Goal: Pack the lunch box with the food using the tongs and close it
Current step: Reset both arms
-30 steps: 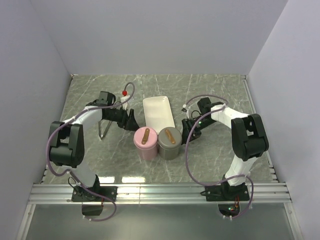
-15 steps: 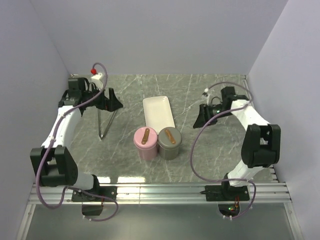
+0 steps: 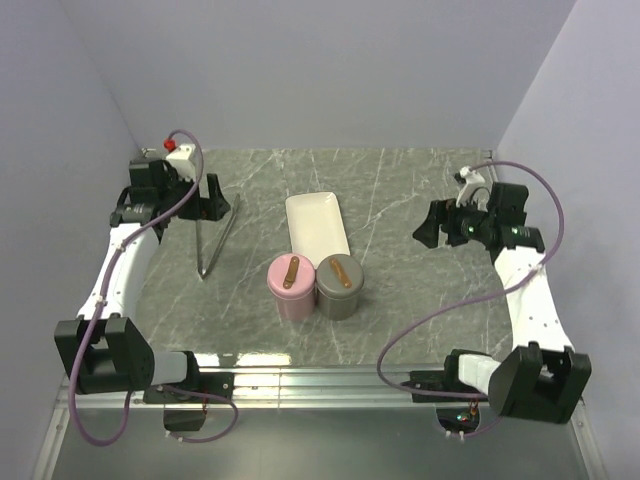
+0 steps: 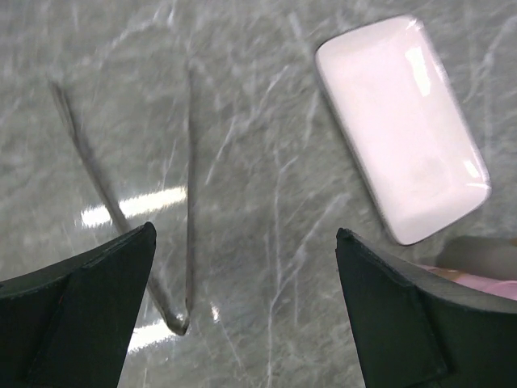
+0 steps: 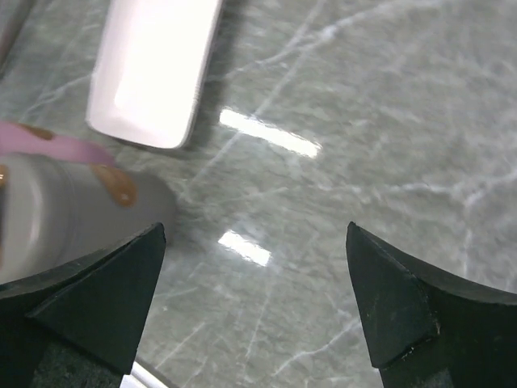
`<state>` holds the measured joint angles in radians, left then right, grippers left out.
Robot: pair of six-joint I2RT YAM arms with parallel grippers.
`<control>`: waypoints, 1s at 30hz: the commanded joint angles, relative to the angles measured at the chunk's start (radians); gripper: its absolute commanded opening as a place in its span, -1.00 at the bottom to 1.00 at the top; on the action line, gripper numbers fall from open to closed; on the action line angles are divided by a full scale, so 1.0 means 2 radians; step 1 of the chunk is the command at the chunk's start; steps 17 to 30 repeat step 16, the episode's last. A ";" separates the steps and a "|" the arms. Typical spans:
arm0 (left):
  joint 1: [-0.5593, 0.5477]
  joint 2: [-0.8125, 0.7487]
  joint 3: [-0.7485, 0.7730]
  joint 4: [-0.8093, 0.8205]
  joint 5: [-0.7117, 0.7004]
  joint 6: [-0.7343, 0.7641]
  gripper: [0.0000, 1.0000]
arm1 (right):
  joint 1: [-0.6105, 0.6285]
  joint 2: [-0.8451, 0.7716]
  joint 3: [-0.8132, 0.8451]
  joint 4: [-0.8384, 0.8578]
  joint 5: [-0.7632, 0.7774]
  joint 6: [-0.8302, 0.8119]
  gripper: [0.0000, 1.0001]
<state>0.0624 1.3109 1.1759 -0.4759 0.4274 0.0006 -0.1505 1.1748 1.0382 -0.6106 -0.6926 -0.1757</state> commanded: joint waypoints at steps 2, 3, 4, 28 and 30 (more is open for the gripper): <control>0.000 -0.036 -0.065 0.030 -0.060 -0.006 0.99 | -0.001 -0.053 -0.059 0.076 0.079 0.027 1.00; 0.000 -0.040 -0.079 0.036 -0.063 -0.006 0.99 | -0.001 -0.066 -0.064 0.076 0.080 0.027 0.99; 0.000 -0.045 -0.086 0.040 -0.068 0.011 0.99 | -0.001 -0.070 -0.071 0.076 0.082 0.027 0.99; 0.001 -0.056 -0.097 0.043 -0.079 0.025 0.99 | -0.001 -0.093 -0.090 0.067 0.089 0.021 0.99; 0.001 -0.056 -0.097 0.043 -0.079 0.025 0.99 | -0.001 -0.093 -0.090 0.067 0.089 0.021 0.99</control>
